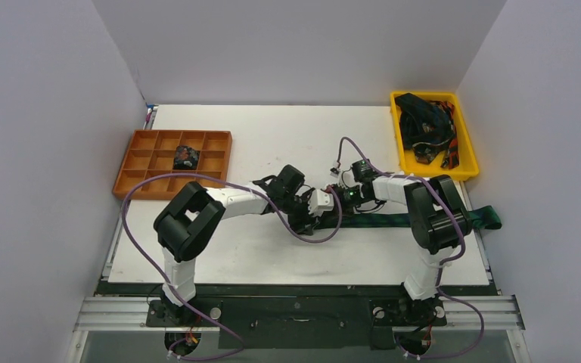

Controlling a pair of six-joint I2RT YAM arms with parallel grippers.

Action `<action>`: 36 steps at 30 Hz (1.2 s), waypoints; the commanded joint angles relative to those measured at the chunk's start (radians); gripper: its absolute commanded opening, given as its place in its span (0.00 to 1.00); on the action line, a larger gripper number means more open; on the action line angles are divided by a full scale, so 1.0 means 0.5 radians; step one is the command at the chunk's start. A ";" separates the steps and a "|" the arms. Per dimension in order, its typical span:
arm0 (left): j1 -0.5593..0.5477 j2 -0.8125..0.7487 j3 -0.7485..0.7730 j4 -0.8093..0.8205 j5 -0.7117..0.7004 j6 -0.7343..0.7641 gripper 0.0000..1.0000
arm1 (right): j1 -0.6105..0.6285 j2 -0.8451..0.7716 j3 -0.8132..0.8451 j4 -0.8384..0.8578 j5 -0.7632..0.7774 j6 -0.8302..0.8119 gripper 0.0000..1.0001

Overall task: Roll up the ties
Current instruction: Roll the tie at the center of the board.

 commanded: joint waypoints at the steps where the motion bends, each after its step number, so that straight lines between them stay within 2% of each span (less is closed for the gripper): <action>1: 0.120 -0.070 -0.244 0.057 0.134 -0.167 0.64 | -0.010 0.041 0.095 -0.170 0.199 -0.270 0.00; 3: 0.181 -0.184 -0.372 0.231 0.201 -0.194 0.68 | -0.011 0.070 0.107 -0.202 0.276 -0.298 0.00; 7: 0.211 -0.303 -0.549 0.376 0.237 -0.124 0.68 | -0.008 0.121 0.113 -0.210 0.360 -0.301 0.00; 14: 0.196 -0.306 -0.597 0.538 0.240 -0.087 0.66 | -0.003 0.150 0.131 -0.219 0.395 -0.306 0.00; 16: 0.194 -0.294 -0.569 0.549 0.253 -0.086 0.63 | 0.002 0.155 0.128 -0.220 0.399 -0.304 0.00; 19: 0.178 -0.308 -0.520 0.573 0.269 -0.097 0.49 | 0.008 0.161 0.132 -0.218 0.410 -0.304 0.00; 23: 0.102 -0.345 -0.465 0.607 0.267 -0.109 0.37 | 0.013 0.177 0.141 -0.216 0.416 -0.301 0.00; 28: 0.026 -0.281 -0.346 0.665 0.231 -0.262 0.33 | 0.016 0.178 0.148 -0.214 0.423 -0.289 0.00; 36: 0.003 -0.070 -0.191 0.787 0.135 -0.401 0.35 | 0.033 0.183 0.147 -0.193 0.395 -0.277 0.00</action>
